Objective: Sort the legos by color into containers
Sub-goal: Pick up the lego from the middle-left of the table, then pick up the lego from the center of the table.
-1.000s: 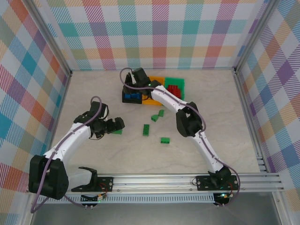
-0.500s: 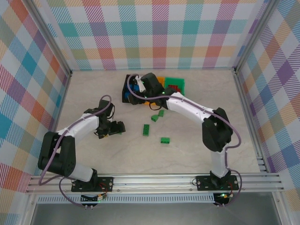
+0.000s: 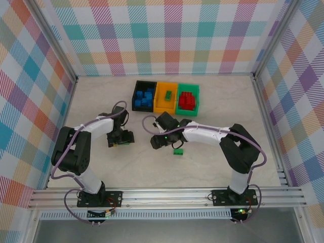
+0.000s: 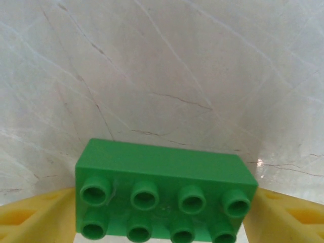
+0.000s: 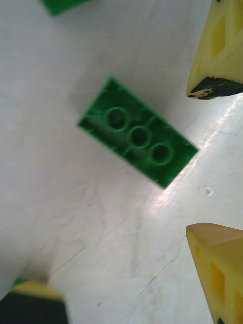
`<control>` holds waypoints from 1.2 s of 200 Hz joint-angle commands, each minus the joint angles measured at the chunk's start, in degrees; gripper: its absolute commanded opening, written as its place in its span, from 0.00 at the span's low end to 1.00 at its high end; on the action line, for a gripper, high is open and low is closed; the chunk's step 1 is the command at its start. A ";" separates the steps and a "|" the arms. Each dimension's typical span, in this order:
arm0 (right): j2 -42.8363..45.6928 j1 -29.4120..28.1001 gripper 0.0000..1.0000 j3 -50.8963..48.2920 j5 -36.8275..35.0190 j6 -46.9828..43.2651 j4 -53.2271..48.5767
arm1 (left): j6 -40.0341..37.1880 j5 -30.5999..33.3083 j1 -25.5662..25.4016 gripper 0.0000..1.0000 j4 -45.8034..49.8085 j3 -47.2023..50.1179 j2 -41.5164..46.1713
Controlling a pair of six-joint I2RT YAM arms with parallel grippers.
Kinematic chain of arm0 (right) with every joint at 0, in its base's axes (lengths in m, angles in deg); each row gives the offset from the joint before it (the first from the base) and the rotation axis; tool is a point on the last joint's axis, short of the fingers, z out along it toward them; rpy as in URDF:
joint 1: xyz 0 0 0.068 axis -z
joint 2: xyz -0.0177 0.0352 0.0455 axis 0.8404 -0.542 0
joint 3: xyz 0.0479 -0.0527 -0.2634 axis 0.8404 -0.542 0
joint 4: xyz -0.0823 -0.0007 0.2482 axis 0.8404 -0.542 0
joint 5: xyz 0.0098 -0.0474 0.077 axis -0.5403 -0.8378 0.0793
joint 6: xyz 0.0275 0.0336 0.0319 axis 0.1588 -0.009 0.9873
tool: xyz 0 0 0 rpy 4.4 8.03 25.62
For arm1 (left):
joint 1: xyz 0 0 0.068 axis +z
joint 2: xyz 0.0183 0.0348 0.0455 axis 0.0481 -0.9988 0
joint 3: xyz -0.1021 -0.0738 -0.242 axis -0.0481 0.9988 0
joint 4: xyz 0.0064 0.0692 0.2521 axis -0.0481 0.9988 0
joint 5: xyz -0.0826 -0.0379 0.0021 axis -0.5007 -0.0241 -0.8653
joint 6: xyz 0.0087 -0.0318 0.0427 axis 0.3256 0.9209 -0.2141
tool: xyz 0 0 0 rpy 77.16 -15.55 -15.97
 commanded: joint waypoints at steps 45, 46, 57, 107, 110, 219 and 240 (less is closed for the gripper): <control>-2.37 0.35 0.67 2.56 -2.05 4.91 -0.19 | -0.01 -1.02 -2.42 0.70 -2.51 0.09 -0.03; -2.52 0.36 0.67 2.73 -2.07 4.95 -0.23 | 0.04 -0.98 -2.43 0.70 -2.50 0.14 0.09; -3.72 0.30 0.68 4.31 -2.18 5.11 -0.45 | 0.23 -0.83 -2.75 0.70 -2.12 0.18 1.55; -10.43 0.36 0.67 10.27 -2.41 7.03 -2.26 | 1.13 1.35 -2.88 0.68 -0.29 0.62 11.73; -10.81 0.34 0.67 10.54 -2.71 7.16 -2.49 | 1.18 1.36 -2.88 0.68 -0.37 0.67 12.24; -7.28 0.35 0.29 4.98 -5.66 7.60 -3.26 | 2.94 -4.25 -2.97 0.68 -1.10 -11.86 13.83; -1.54 0.34 0.28 0.48 -6.10 9.05 -1.95 | 4.02 -7.17 -3.72 0.68 -3.30 -16.19 9.71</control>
